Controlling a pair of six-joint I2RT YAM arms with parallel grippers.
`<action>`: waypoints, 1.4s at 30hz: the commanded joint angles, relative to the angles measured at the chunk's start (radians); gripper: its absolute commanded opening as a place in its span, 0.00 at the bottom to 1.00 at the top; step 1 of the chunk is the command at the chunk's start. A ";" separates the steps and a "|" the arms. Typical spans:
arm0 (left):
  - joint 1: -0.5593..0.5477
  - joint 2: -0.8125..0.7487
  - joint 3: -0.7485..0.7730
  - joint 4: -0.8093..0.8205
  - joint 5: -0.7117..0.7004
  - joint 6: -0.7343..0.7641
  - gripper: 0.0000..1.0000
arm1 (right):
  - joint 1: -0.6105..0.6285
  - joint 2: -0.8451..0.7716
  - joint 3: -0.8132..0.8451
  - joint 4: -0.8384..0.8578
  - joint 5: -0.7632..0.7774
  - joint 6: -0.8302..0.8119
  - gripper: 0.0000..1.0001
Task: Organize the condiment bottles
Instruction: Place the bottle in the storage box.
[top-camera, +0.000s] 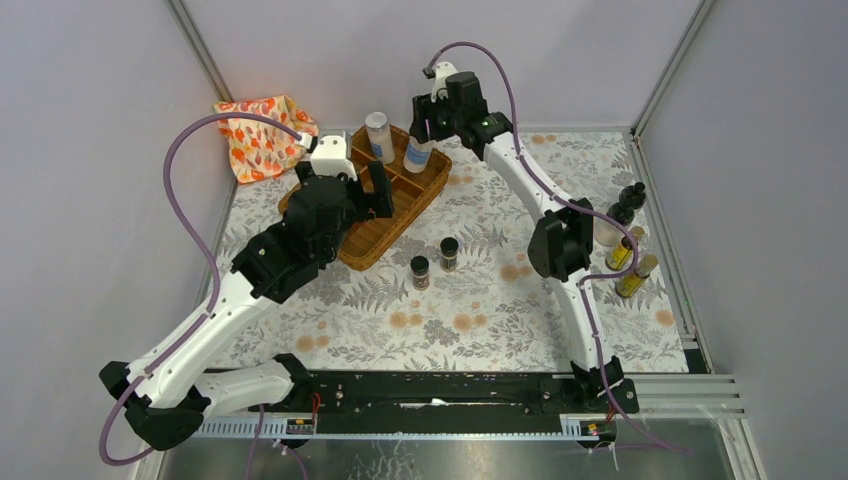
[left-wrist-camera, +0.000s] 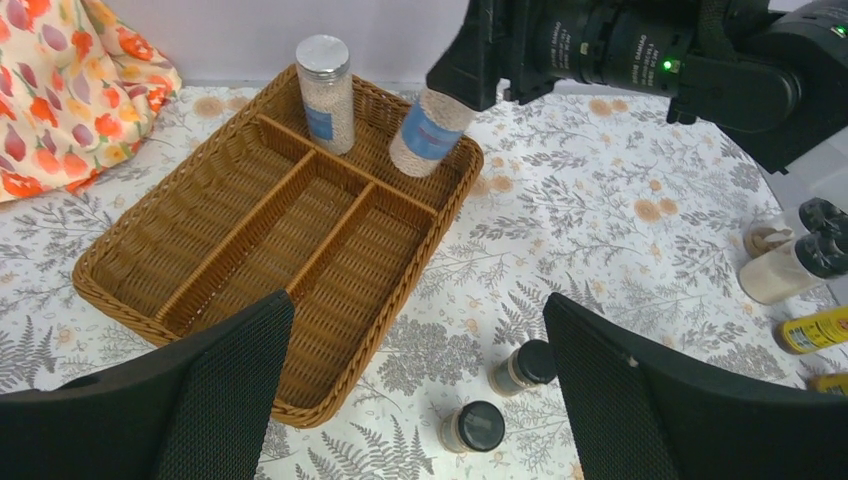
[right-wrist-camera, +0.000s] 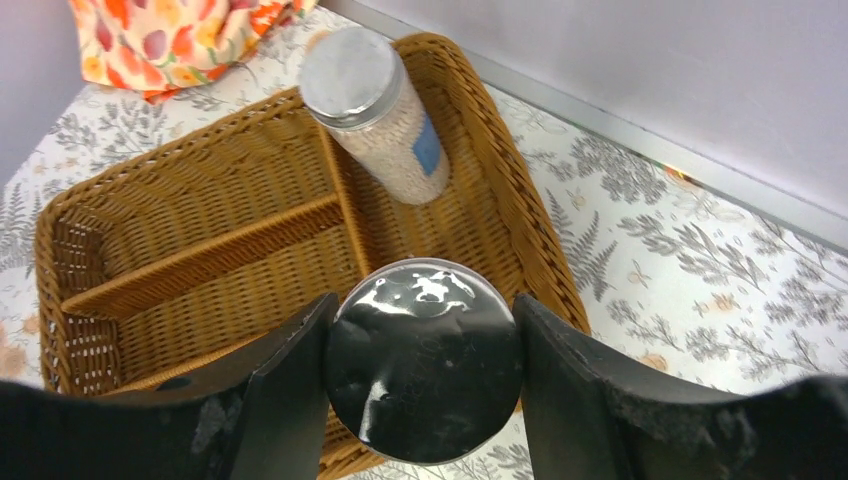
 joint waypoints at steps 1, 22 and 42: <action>-0.008 -0.015 -0.019 -0.018 0.044 -0.027 0.99 | 0.013 -0.001 0.064 0.117 -0.069 -0.029 0.00; -0.090 -0.036 -0.106 0.026 0.159 -0.030 0.97 | 0.024 0.095 0.019 0.271 -0.072 -0.186 0.00; -0.103 -0.057 -0.169 0.061 0.174 -0.006 0.98 | 0.024 0.163 0.067 0.299 -0.078 -0.248 0.10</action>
